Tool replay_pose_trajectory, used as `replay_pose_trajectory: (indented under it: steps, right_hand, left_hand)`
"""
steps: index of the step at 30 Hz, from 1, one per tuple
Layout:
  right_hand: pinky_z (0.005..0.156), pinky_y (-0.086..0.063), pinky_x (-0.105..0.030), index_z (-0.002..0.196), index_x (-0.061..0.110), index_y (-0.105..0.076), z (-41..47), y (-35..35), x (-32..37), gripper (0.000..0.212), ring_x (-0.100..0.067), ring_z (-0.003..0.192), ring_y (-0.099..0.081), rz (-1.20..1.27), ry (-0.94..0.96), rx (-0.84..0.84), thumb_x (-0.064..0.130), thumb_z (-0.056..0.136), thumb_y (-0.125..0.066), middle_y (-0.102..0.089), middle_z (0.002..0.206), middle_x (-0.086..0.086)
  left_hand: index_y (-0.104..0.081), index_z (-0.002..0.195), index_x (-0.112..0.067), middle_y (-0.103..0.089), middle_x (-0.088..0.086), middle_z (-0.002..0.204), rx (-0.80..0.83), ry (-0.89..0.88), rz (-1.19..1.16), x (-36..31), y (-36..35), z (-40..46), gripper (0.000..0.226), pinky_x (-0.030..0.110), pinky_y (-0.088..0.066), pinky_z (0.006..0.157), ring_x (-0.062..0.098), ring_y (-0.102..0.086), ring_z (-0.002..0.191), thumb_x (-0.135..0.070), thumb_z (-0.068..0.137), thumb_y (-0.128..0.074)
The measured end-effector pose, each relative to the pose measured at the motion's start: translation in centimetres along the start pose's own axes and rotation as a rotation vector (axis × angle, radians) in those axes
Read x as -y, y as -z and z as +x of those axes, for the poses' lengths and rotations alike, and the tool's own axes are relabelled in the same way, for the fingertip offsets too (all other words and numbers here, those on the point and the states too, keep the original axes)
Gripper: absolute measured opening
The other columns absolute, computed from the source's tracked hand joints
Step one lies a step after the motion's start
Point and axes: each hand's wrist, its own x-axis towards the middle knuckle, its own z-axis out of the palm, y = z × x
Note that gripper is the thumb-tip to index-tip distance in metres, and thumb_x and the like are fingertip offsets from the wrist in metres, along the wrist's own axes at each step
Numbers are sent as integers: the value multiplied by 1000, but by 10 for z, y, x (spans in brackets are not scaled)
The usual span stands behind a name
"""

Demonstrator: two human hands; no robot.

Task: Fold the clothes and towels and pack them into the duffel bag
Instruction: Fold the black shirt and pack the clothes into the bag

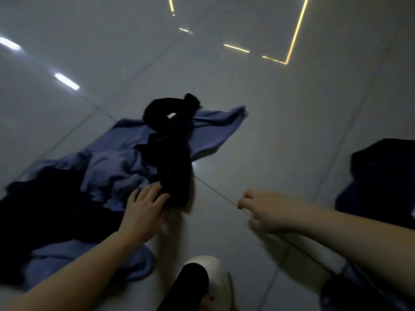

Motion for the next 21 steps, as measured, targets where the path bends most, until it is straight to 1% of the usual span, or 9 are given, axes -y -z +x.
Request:
replay_pose_trajectory:
  steps: [3,6,9,11,13,15,18,19,21]
  right_hand:
    - [100,-42,-38,140,23,-38,35,22,32,47,-29,126,-46,-83,33,90,27,95,-48,-37,141,-5]
    - [99,-43,-40,142,22,-36,59,41,61,48,-30,125,-47,-208,53,199,23,96,-47,-40,141,-8]
    - [99,-43,-39,145,19,-35,76,66,88,49,-30,125,-48,-373,42,245,20,97,-47,-44,142,-10]
    - [90,-43,-34,141,15,-40,84,81,106,44,-30,121,-51,-379,22,175,17,97,-47,-48,138,-11]
    - [79,-39,-32,131,13,-45,92,83,121,35,-31,115,-53,-323,18,107,16,96,-47,-52,131,-13]
    - [79,-41,-34,123,15,-45,101,73,133,30,-32,112,-54,-266,45,82,23,94,-49,-53,127,-13]
    - [88,-43,-36,126,16,-44,111,52,153,33,-31,116,-51,-285,80,190,26,95,-48,-51,130,-12]
    - [88,-42,-36,130,16,-43,115,48,159,36,-31,118,-50,-296,86,214,26,95,-47,-49,132,-12]
    - [86,-40,-35,132,16,-41,122,45,174,37,-31,118,-49,-286,111,188,26,97,-46,-46,133,-12]
  left_hand:
    - [-71,110,-20,-67,11,115,98,-1,56,31,-6,-20,58,41,-54,69,30,-68,97,-30,53,-73]
    - [-64,119,-25,-63,7,119,70,-25,-15,41,-11,-34,58,36,-56,66,29,-67,99,-28,61,-67]
    - [-52,120,-25,-57,8,124,-113,-48,-89,44,-10,-41,50,42,-52,84,33,-54,116,-30,70,-56]
    - [-57,116,-24,-58,10,126,-206,2,-18,48,-1,-48,50,49,-38,99,31,-43,125,-36,67,-65]
    - [-66,113,-22,-58,11,129,-262,160,15,60,9,-55,52,56,-23,105,29,-35,130,-43,66,-72]
    - [-64,119,-24,-53,9,134,-295,387,-9,74,11,-67,56,58,-8,109,29,-30,135,-53,71,-62]
    - [-34,145,-32,-27,4,153,-217,693,-71,89,0,-94,72,60,11,108,30,-4,145,-67,83,-46]
    - [-21,149,-35,-17,1,157,-158,797,-129,92,-9,-102,75,61,7,109,29,2,145,-71,85,-41]
    - [-15,149,-36,-15,-1,156,-88,943,-318,92,-19,-111,76,57,-17,111,29,-11,143,-72,86,-36]
